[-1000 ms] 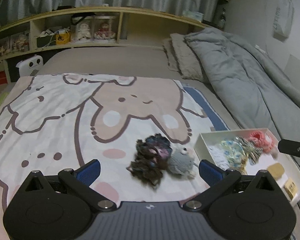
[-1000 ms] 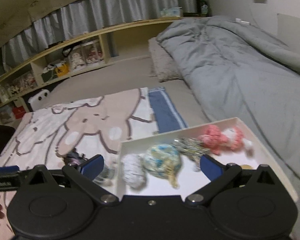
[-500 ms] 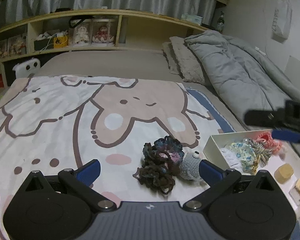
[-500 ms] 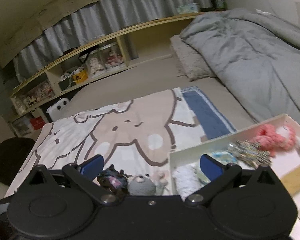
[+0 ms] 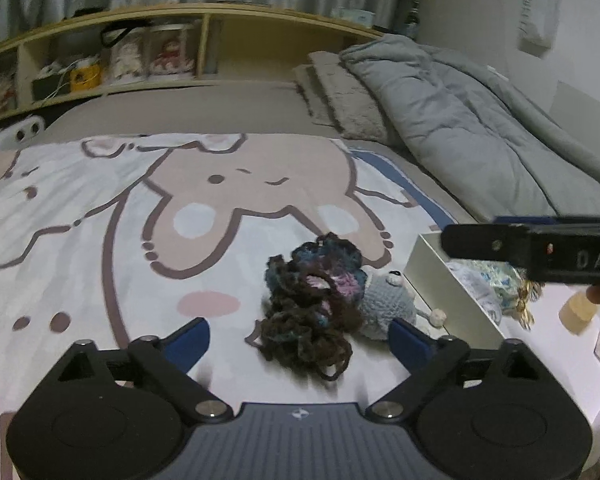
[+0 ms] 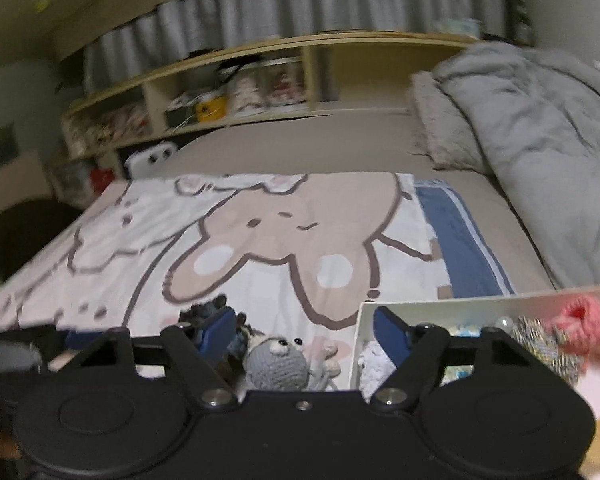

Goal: Organize objects
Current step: 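Grasp the brown crocheted flower with the left tool while the right tool grasps the grey crocheted creature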

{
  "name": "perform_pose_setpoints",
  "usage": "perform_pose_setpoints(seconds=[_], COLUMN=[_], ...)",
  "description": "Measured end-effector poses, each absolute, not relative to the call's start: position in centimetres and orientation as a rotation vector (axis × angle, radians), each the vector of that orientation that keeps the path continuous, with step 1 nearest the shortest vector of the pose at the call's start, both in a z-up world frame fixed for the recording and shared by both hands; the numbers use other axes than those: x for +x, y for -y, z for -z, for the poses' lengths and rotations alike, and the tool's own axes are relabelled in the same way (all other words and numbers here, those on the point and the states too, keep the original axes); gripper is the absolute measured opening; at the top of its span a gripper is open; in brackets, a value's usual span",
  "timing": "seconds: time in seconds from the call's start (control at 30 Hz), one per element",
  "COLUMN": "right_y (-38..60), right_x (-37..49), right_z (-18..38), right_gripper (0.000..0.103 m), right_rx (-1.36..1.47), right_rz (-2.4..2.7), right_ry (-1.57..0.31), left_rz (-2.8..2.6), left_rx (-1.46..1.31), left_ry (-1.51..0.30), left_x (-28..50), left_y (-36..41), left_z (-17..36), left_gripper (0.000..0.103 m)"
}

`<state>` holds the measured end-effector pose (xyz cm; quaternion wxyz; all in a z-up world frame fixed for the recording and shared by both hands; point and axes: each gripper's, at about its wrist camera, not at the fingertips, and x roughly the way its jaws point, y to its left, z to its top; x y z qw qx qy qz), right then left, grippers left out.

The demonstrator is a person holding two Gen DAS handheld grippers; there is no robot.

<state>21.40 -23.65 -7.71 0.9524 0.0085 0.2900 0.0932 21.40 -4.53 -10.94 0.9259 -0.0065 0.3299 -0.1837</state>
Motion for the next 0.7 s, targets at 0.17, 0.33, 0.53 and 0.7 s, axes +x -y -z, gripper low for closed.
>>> perform_pose_setpoints(seconds=[0.17,0.33,0.53,0.7], right_y=[22.5,21.7,21.4,20.9], right_x=[21.9,22.9,23.9,24.6], right_z=[8.5,9.7,11.2,11.8], right_gripper=[0.056,0.049,0.048,0.048], right_rx=[-0.071,-0.123,-0.15,-0.164], right_rz=[-0.269,-0.295,-0.316,-0.318], right_ry=[-0.618,-0.674,-0.736,-0.747], left_rz=[0.405,0.401,0.391,0.378], left_rx=[0.015,0.007,0.041,0.03], left_ry=[-0.666,-0.672,-0.709,-0.727], left_x=[21.7,22.2,22.6,22.8], left_y=[5.3,5.5,5.8,5.1], left_z=[11.7,12.5,13.5,13.5], left_gripper=[0.082,0.073,0.049,0.031])
